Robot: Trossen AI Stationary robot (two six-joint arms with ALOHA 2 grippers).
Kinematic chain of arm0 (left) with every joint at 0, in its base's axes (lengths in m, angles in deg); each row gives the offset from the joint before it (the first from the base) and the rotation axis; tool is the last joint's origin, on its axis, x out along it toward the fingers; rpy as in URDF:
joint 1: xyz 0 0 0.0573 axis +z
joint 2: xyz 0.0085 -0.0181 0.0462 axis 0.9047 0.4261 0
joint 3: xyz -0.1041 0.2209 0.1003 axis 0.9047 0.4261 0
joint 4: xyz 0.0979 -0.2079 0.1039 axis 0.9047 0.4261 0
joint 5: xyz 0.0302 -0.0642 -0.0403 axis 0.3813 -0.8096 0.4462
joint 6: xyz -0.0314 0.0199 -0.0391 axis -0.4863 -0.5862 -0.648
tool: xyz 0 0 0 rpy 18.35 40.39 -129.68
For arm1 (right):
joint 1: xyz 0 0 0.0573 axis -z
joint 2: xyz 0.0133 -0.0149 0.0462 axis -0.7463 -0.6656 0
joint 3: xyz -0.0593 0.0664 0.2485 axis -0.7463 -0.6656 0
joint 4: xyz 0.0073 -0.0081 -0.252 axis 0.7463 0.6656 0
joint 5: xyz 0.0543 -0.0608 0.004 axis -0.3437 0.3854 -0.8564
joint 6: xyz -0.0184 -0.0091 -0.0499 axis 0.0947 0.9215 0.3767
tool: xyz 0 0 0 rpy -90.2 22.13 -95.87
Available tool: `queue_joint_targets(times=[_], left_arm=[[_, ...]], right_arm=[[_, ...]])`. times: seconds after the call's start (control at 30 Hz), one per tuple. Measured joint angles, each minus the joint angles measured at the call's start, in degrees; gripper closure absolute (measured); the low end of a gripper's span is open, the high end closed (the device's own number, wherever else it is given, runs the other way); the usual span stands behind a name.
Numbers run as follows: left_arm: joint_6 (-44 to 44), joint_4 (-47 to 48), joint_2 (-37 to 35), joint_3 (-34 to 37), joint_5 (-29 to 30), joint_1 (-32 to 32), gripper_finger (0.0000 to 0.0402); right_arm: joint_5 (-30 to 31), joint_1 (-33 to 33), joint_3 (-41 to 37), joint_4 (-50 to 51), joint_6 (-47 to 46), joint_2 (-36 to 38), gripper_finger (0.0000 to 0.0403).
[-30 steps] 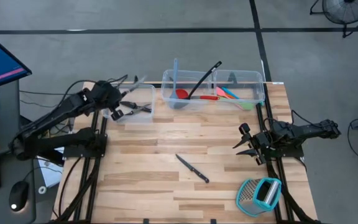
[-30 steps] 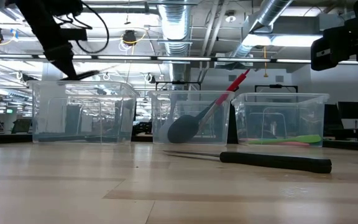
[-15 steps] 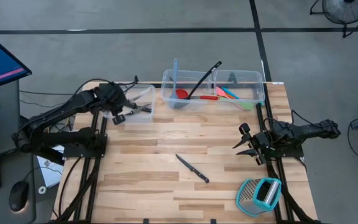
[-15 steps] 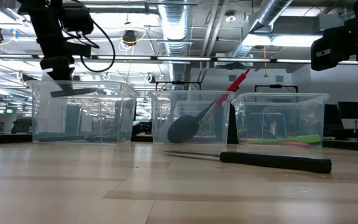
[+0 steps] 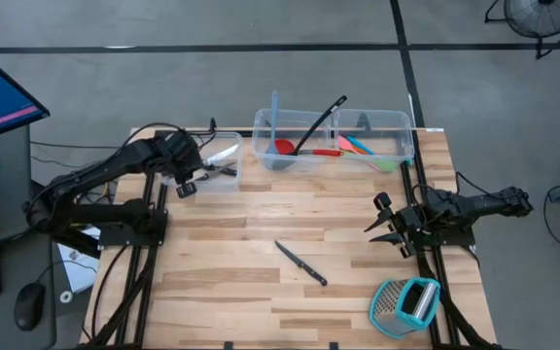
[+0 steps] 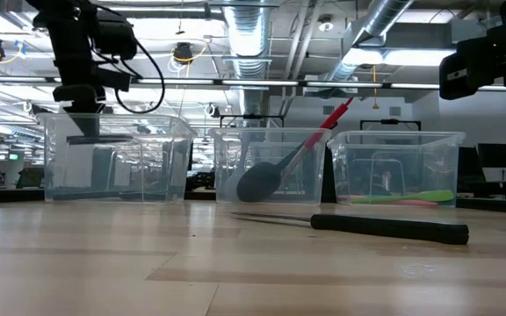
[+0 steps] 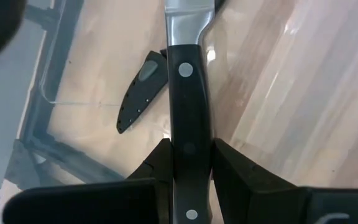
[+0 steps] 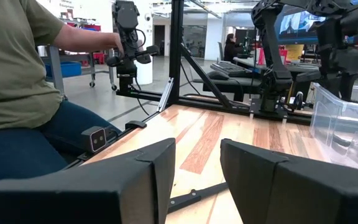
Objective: Pick & Place Kitchen Items
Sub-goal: Put the black knife into the top left transparent bin
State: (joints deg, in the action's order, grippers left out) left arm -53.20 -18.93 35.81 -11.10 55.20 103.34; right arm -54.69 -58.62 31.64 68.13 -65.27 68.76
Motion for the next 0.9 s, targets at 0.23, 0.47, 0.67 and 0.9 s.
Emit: queue_joint_targets(times=[0.23, 0.47, 0.67, 0.9], left_arm=[[0.1, 0.21, 3.36, -0.12, -0.01, 0.01, 0.0344], [0.0, -0.06, 3.56, 0.02, 0.0, 0.11, 0.0331], [-0.17, -0.24, 3.47, 0.02, 0.77, 0.11, 0.0327], [-0.2, -0.82, 3.3, 0.02, 1.63, 0.1, 0.0292]], right_arm=[[0.01, -0.01, 0.0, 0.0, -0.01, 0.02, 0.0278], [0.0, -0.02, 0.0, 0.0, 0.0, 0.02, 0.0278], [0.0, -0.02, 0.0, 0.0, 0.0, 0.02, 0.0278], [0.01, 0.0, 0.0, 0.0, 0.0, 0.0, 0.0278]])
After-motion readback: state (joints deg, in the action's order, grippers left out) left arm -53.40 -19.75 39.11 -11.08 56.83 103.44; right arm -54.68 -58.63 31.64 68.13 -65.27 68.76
